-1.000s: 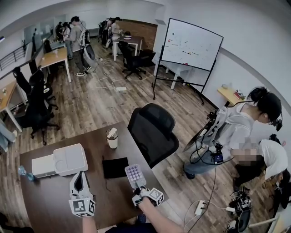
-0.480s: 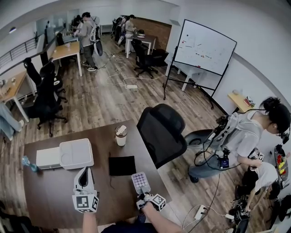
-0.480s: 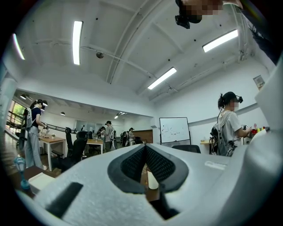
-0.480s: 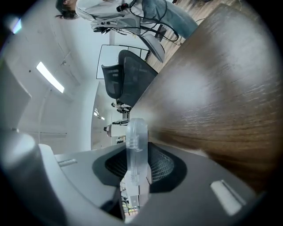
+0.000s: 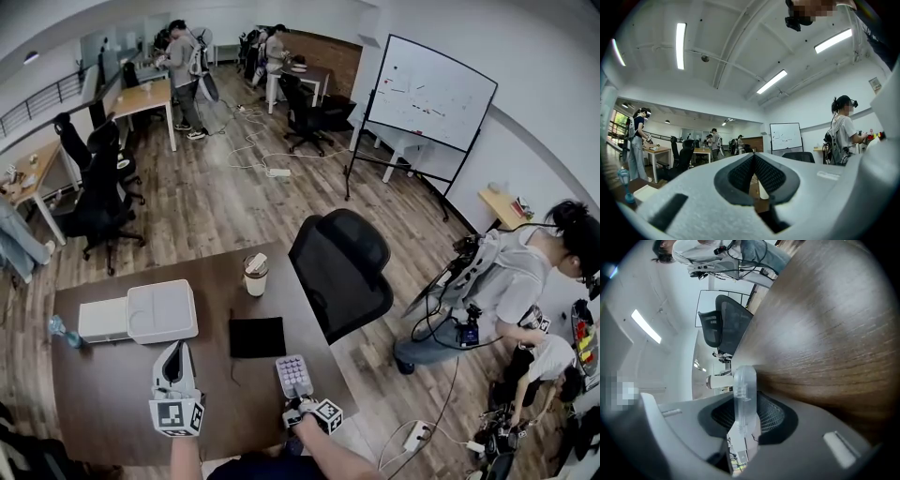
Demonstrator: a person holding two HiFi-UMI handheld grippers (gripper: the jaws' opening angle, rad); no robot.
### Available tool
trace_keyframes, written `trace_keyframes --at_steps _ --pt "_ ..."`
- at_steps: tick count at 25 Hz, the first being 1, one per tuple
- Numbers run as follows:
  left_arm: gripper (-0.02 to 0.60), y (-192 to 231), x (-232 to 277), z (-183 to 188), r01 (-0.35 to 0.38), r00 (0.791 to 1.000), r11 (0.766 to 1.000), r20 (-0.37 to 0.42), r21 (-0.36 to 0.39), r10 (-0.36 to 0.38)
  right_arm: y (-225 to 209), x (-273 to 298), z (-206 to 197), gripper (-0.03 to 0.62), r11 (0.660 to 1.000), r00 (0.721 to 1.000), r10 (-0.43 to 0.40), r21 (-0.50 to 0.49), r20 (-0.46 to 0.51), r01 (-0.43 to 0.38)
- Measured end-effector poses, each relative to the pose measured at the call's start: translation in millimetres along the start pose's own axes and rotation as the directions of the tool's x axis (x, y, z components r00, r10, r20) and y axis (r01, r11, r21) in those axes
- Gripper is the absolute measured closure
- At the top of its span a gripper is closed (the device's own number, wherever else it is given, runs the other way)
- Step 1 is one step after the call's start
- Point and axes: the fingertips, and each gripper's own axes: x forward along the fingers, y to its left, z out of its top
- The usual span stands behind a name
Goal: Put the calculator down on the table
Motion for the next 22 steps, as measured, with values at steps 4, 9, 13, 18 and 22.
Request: trace_keyframes --at_steps 4,9,13,18,22 --pt "0.584 -0.9 0.0 -3.4 -0.003 1.0 1.0 -0.009 -0.001 0.003 -3.0 0.3 2.5 0.479 0.999 0.999 -0.015 0.032 0.04 0.014" --pt "0.583 1.1 0.8 -4.1 -0.009 1.0 1.0 -0.014 0.004 0.009 -2.4 4.5 1.1 0.479 1.0 0.998 -0.023 0.002 0.055 0.023" --pt "0.583 1.3 2.2 -5.8 -0.011 1.0 1.0 -0.017 -0.01 0.01 -7.1 1.6 2.3 0.468 0.997 0.995 -0.064 0.059 0.08 0.059" --pt "0.583 -1.5 5.3 -7.2 -0.002 1.0 1.0 -0.022 -0.025 0.001 -6.6 2.7 2.0 0.445 0.992 0.992 -0.09 0.1 0.087 0.081" --pt "0.583 -3.7 8.3 -6.1 0.0 1.0 0.999 -0.014 -0.034 -0.001 0.2 7.2 -5.6 0.33 0.992 0.994 -0.092 0.092 0.06 0.086"
